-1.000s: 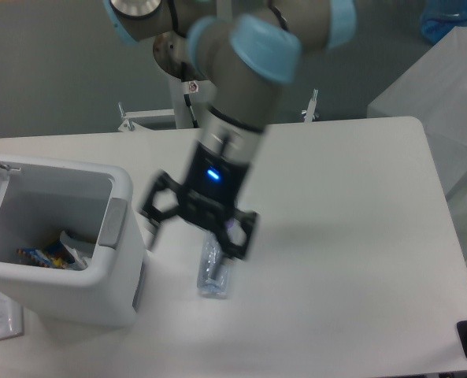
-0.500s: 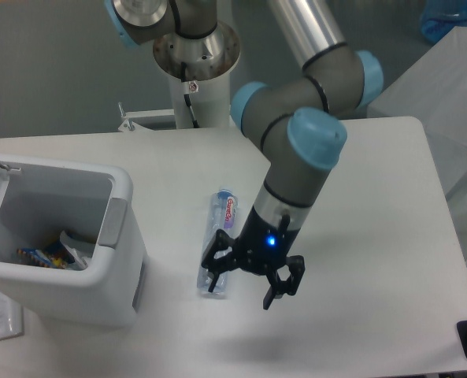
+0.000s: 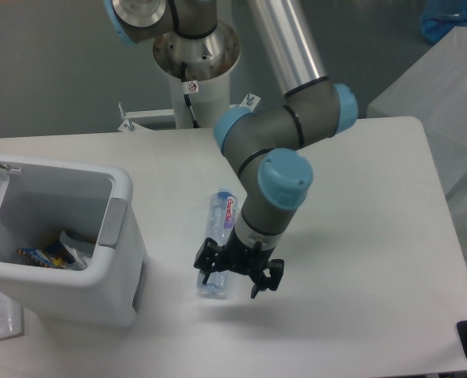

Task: Place the trash in the trash can
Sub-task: 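Move the open gripper over the clear water bottle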

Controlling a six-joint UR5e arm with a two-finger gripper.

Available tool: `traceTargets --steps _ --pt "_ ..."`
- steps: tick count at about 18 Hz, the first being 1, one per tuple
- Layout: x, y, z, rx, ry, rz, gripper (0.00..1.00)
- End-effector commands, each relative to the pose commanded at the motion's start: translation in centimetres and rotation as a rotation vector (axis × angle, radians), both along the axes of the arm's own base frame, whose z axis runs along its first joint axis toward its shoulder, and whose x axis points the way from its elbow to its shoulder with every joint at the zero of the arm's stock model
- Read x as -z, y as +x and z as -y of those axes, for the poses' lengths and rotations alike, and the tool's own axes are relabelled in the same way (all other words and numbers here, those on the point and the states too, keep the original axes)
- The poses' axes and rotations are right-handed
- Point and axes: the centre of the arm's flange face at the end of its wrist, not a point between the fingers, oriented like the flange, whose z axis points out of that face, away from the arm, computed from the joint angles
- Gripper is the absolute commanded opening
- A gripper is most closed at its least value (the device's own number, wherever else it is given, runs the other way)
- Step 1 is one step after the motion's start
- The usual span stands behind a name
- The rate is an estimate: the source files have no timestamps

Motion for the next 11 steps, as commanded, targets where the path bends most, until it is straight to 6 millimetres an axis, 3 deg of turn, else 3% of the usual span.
traceTargets --steps 6,11 --pt "3.3 1.3 -1.0 0.032 -0.099 -0.026 1.00" --pt "3.7 2.5 -1.6 0.046 -0.114 -0.026 1.00"
